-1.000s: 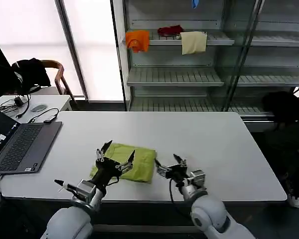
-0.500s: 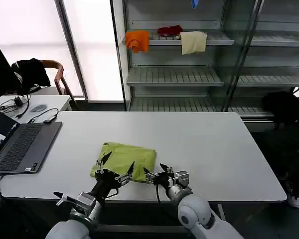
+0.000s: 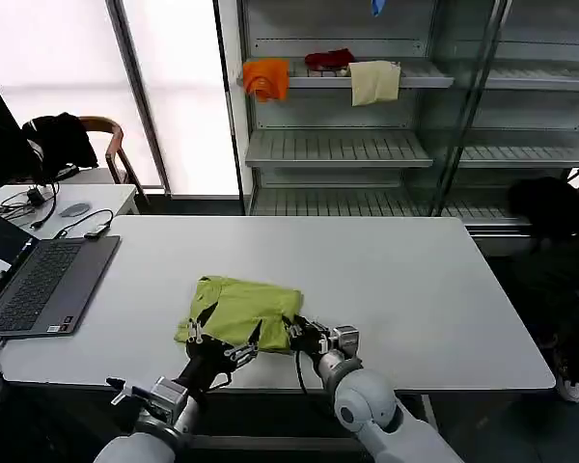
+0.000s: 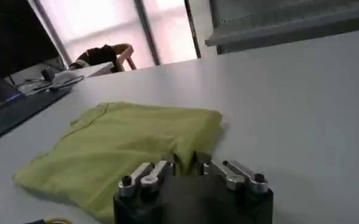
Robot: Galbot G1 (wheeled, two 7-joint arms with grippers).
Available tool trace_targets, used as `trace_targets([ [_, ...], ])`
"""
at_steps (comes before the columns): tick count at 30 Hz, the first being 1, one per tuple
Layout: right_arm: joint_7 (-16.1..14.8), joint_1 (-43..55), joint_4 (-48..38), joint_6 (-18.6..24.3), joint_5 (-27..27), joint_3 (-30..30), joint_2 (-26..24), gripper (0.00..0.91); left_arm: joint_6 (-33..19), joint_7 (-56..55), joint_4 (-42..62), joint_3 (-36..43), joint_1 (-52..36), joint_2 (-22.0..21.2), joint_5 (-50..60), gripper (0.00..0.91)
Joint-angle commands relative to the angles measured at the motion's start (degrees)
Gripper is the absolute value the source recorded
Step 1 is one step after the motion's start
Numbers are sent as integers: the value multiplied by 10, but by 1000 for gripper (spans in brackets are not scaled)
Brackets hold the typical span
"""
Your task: Fold and organize the clothes.
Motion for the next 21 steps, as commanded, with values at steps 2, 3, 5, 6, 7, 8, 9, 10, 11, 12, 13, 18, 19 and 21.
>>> trace_targets([
  [2,-1,13,-18,9,3,-3,10,0,1,3,-7,-1,9,-2,1,907],
  [3,0,13,-17,13,2,-3,10,0,1,3,-8,-1,9,-2,1,907],
  [5,5,14,0,18,2,5,5,0,2,3,-10,-1,10,-3,-1,907],
  [6,5,14,8,19,2,11,0,0,2,3,-11,-1,11,-3,-1,907],
  [7,6,14,10,19,2,13,-2,0,2,3,-12,-1,12,-3,-2,907],
  [8,7,15,27,19,4,26,-14,0,2,3,-12,-2,12,-3,-2,907],
  [9,6,14,33,19,4,39,-23,0,2,2,-12,-1,12,-4,-2,907],
  [10,6,14,37,19,6,44,-31,0,2,2,-13,-1,13,-4,-2,907],
  [11,6,14,40,19,11,58,-43,0,2,2,-14,-1,13,-4,-3,907],
  [12,5,13,41,19,13,67,-52,0,2,2,-14,-1,13,-4,-4,907],
  [13,3,11,40,18,18,82,-60,0,2,2,-15,-1,14,-4,-4,907],
  [18,-10,-9,34,19,28,126,-105,0,1,2,-15,-1,15,-6,-6,907],
  [19,-14,-14,32,20,28,133,-111,0,1,2,-14,0,16,-6,-6,907],
  [21,-20,-26,27,22,27,144,-119,0,0,2,-13,2,18,-8,-6,907],
])
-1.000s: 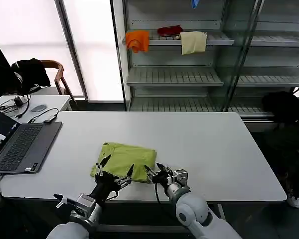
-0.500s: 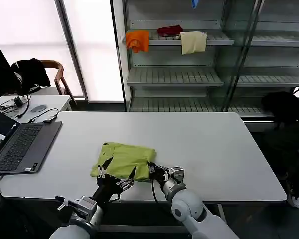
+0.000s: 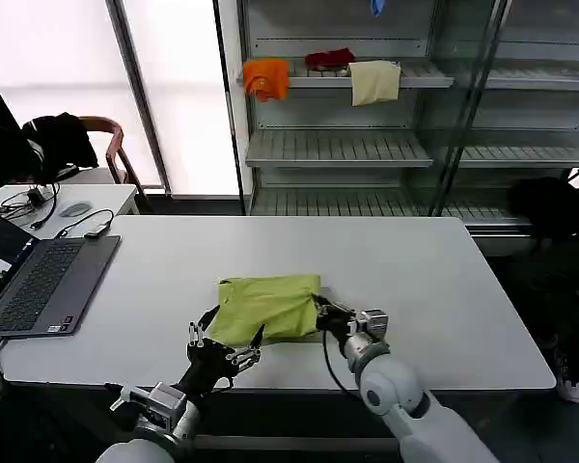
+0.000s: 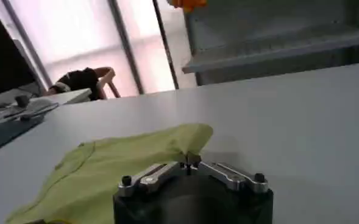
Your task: Fold and organize the clothes.
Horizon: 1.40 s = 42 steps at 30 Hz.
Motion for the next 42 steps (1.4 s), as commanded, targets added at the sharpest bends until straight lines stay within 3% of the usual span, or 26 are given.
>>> trace_targets([
  [1,-20,-34,6,8,11,89,-75,0,-1,0,2,4,4,-3,0,907],
  [3,-20,-41,3,6,10,100,-78,0,-1,0,1,5,5,-4,0,907],
  [4,-25,-43,2,4,9,103,-79,302,-1,0,1,5,5,-4,0,907],
  [5,-34,-48,2,1,4,109,-83,907,0,-1,1,5,5,-3,0,907],
  [11,-34,-86,39,-3,-72,135,-96,907,1,-4,-12,3,6,3,-6,907],
  [16,-5,-186,121,129,-210,221,-104,907,-6,-15,-33,-4,18,11,-25,907],
  [20,-48,-331,170,182,-236,337,-121,907,-33,-34,-33,-6,29,15,-31,907],
  [22,-44,-404,192,223,-235,379,-125,907,-67,-49,-23,-10,42,19,-30,907],
  [27,-23,-543,204,380,-239,440,-99,907,-148,-68,2,-16,67,19,-23,907],
  [31,-11,-615,195,481,-258,426,-80,907,-218,-74,20,-35,99,18,-18,907],
  [34,-5,-635,188,526,-283,402,-76,907,-241,-81,28,-54,116,19,-24,907],
  [42,-7,-628,181,549,-284,387,-70,907,-269,-93,39,-106,157,22,-64,907],
])
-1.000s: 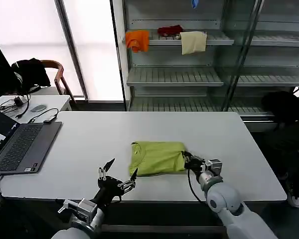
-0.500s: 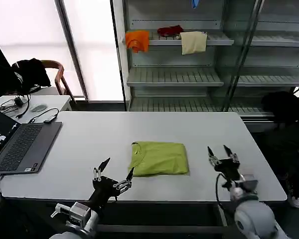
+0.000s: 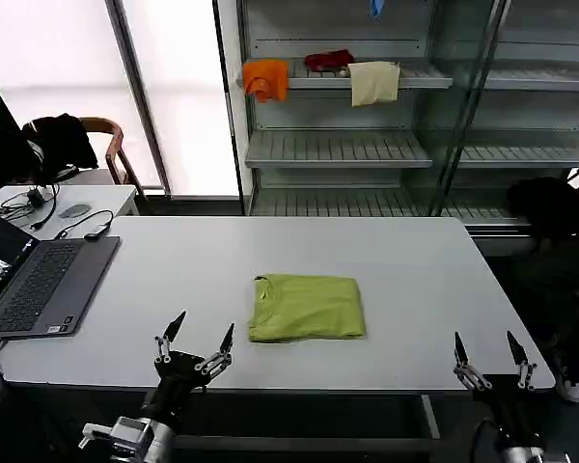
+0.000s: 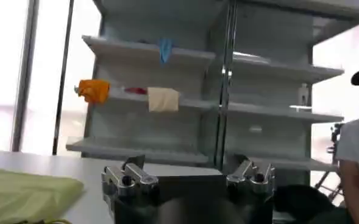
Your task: Fold and organize the clothes.
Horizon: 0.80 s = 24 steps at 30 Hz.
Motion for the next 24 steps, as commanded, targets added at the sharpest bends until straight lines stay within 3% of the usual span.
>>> trace_targets([
  [1,4,-117,15,151,-39,24,12,907,-96,-20,28,-68,68,2,-37,907],
  [7,0,-102,12,145,-34,15,12,907,-86,-20,35,-94,74,8,-78,907],
  [24,-3,-86,8,129,-19,-2,15,907,-89,-19,32,-73,89,-7,-57,907],
])
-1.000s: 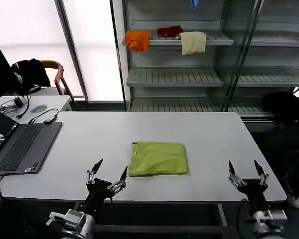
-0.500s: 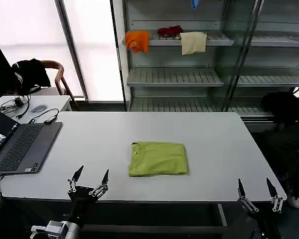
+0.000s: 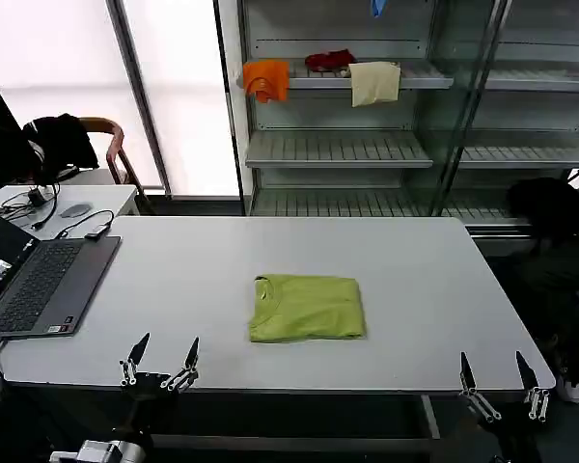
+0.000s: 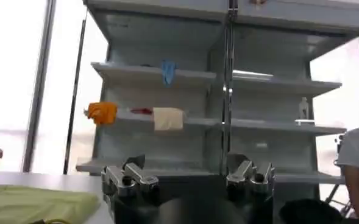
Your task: Fold and organize the clothes.
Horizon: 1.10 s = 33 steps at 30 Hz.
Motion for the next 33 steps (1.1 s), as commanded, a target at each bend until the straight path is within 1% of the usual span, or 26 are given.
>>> trace_targets([
  [1,-2,-7,0,12,1,-5,2,907,-11,-2,0,-6,16,-4,-5,907],
  [17,-5,2,-10,9,3,-15,-5,907,-13,-1,-6,-3,27,-8,-1,907],
  [33,-8,13,-12,-2,7,-19,-8,907,-13,-2,-5,-6,27,-8,-3,907],
])
